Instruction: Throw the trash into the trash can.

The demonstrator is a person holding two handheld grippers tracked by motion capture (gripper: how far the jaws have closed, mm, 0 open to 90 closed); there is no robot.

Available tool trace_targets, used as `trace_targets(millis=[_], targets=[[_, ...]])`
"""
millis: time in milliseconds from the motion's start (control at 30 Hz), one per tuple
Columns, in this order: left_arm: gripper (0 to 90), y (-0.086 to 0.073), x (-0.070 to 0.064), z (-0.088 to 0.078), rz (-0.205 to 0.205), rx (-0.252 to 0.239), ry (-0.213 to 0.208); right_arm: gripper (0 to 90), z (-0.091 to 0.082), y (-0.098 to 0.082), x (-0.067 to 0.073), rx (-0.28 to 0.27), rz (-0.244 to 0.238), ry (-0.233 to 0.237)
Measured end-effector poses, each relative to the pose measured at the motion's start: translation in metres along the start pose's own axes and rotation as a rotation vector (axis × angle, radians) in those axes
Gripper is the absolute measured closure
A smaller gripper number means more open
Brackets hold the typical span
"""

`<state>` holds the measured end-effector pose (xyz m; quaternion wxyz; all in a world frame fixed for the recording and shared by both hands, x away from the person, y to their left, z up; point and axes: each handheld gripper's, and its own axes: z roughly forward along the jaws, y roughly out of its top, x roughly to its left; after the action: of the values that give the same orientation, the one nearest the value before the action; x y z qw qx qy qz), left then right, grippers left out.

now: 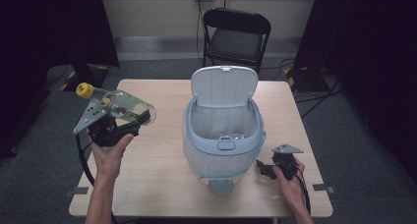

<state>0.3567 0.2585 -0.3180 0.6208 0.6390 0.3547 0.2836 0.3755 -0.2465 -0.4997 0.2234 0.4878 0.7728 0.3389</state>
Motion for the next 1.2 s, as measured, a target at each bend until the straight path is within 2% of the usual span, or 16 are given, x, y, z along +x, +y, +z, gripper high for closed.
trace_targets(millis=[67,233,267,333,367,567,667,733,767,800,1000,1200], targets=[[27.9,0.006,-0.002,0.000,0.004,-0.022,-0.013,17.2,0.000,0.000,0.000,0.000,0.000,0.000],[27.9,0.019,-0.009,0.005,0.015,-0.035,-0.039,17.3,0.000,0.000,0.000,0.000,0.000,0.000],[27.9,0.021,-0.012,0.007,0.003,-0.046,-0.051,17.2,0.000,0.000,0.000,0.000,0.000,0.000],[27.9,0.024,-0.019,0.009,0.006,-0.044,-0.079,17.2,0.000,0.000,0.000,0.000,0.000,0.000],[27.9,0.026,-0.024,0.010,0.025,-0.047,-0.072,17.2,0.000,0.000,0.000,0.000,0.000,0.000],[27.9,0.037,-0.037,0.014,0.027,-0.067,-0.118,17.2,0.000,0.000,0.000,0.000,0.000,0.000],[27.9,0.041,-0.039,0.016,0.043,-0.072,-0.128,17.2,0.000,0.000,0.000,0.000,0.000,0.000],[27.9,0.049,-0.045,0.020,0.054,-0.082,-0.144,17.2,0.000,0.000,0.000,0.000,0.001,0.000],[27.9,0.050,-0.047,0.021,0.048,-0.091,-0.152,17.2,0.000,0.000,0.000,0.000,0.000,0.000],[27.9,0.053,-0.049,0.023,0.061,-0.095,-0.158,17.2,0.000,0.000,0.000,0.000,0.001,0.000],[27.9,0.066,-0.060,0.032,0.070,-0.105,-0.188,17.2,0.000,0.000,0.000,0.000,0.001,0.001],[27.9,0.074,-0.070,0.042,0.049,-0.119,-0.236,17.2,0.000,0.000,0.000,0.000,0.000,0.000]])
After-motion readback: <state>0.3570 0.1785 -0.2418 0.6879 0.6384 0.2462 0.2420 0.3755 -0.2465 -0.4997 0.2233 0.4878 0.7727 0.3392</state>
